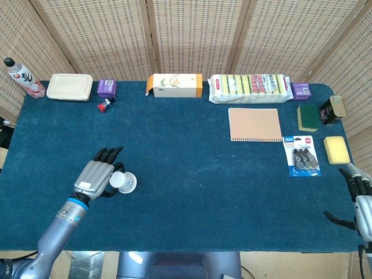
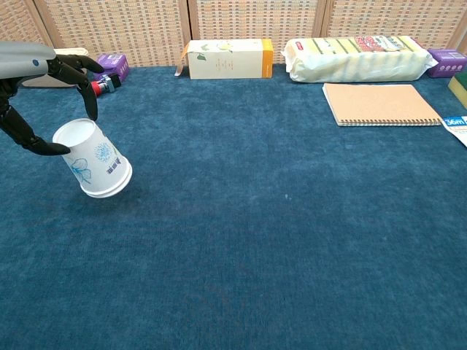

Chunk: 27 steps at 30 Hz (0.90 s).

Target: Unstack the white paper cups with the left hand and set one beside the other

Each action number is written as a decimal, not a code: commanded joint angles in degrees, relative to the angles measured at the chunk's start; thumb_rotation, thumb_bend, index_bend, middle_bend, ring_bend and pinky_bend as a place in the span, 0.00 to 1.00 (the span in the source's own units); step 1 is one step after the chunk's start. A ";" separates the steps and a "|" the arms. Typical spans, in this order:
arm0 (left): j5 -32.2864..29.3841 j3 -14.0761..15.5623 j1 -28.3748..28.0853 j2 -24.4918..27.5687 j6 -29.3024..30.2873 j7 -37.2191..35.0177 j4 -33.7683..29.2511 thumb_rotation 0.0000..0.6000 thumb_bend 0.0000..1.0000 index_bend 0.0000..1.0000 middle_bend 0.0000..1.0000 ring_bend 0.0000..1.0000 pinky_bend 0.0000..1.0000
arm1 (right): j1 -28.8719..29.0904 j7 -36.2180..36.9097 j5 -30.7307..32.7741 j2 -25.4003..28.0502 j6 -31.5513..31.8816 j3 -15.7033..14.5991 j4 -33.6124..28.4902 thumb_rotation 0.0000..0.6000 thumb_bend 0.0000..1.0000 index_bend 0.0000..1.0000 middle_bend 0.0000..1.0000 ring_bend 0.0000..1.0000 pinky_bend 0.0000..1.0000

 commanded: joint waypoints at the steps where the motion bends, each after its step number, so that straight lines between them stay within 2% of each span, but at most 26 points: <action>1: 0.64 0.52 -0.19 0.92 -0.72 0.31 -0.65 1.00 0.25 0.40 0.00 0.00 0.00 | 0.00 0.01 0.05 0.01 0.00 0.02 0.00 1.00 0.00 0.04 0.00 0.00 0.00; 6: 1.46 0.90 -0.56 1.91 -2.62 -0.82 -0.57 1.00 0.25 0.40 0.00 0.00 0.00 | 0.01 -0.04 0.09 0.05 -0.05 0.03 -0.06 1.00 0.00 0.04 0.00 0.00 0.00; 11: 3.26 0.36 0.30 0.51 -0.58 -2.05 1.35 1.00 0.25 0.40 0.00 0.00 0.00 | -0.01 -0.16 0.20 0.04 -0.04 0.05 -0.11 1.00 0.00 0.04 0.00 0.00 0.00; 14: 2.01 1.54 -0.14 0.33 -2.17 -0.66 1.20 1.00 0.25 0.40 0.00 0.00 0.00 | 0.05 -0.29 0.24 0.05 -0.21 0.03 -0.16 1.00 0.00 0.04 0.00 0.00 0.00; 19: 1.68 0.16 -0.32 0.35 -1.78 -2.20 1.61 1.00 0.25 0.40 0.00 0.00 0.00 | 0.01 -0.44 0.36 0.01 -0.19 0.04 -0.20 1.00 0.00 0.04 0.00 0.00 0.00; 22: 0.78 1.50 -1.18 1.08 -4.42 -1.00 0.81 1.00 0.25 0.40 0.00 0.00 0.00 | 0.07 -0.44 0.46 0.01 -0.30 0.09 -0.20 1.00 0.00 0.04 0.00 0.00 0.00; 27: 1.17 -0.09 -0.69 0.35 -2.15 -2.66 2.07 1.00 0.25 0.40 0.00 0.00 0.00 | 0.01 -0.48 0.47 0.13 -0.31 0.03 -0.35 1.00 0.00 0.04 0.00 0.00 0.00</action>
